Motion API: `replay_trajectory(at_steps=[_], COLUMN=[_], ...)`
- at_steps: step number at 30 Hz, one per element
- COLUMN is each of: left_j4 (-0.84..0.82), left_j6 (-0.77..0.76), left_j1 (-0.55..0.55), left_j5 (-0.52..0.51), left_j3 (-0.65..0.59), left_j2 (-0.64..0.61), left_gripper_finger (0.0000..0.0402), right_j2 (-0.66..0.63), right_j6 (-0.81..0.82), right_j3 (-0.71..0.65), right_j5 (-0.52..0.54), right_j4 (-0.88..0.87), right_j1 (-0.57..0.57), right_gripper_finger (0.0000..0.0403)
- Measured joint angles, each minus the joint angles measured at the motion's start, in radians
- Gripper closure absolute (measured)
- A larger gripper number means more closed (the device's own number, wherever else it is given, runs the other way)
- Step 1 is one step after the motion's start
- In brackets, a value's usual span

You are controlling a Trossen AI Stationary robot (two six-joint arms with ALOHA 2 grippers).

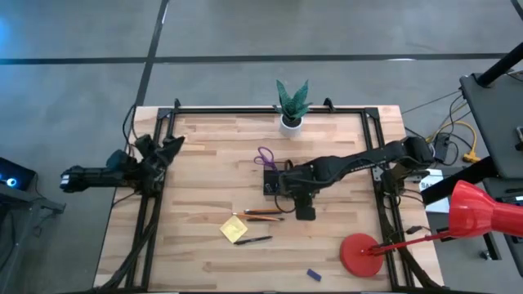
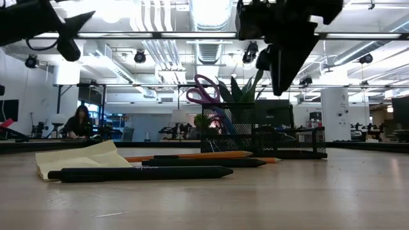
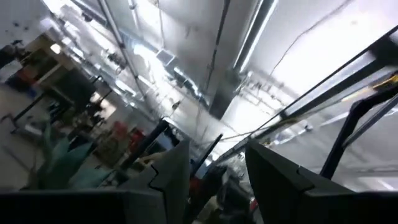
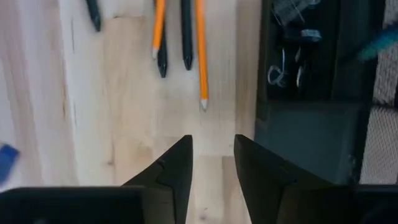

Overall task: Pick and place office supplies into organizer
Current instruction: Put the yellow pad into the black organizer

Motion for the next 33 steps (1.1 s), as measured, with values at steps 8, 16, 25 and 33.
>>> replay_trajectory(at_steps=[8, 16, 25, 33], left_j4=[-0.292, -0.387, -0.395, -0.489], left_j6=[-0.089, -0.085, -0.088, -0.213], left_j1=[0.000, 0.000, 0.000, 0.000], left_j5=[0.095, 0.260, 0.499, 0.860], left_j3=[0.025, 0.026, 0.049, 0.084], left_j2=[0.073, 0.188, 0.344, 0.458], left_gripper_finger=[0.0261, 0.0311, 0.0395, 0.0401], right_j2=[0.045, 0.156, 0.149, 0.163], right_j6=[-0.123, -0.009, -0.008, -0.108], right_j3=[-0.053, -0.058, -0.047, 0.017], right_j5=[-0.006, -0.008, -0.013, -0.003], right_j4=[0.072, 0.121, 0.188, 0.341], right_j1=[0.017, 0.028, 0.080, 0.096], right_gripper_finger=[0.0279, 0.0308, 0.0360, 0.0359])
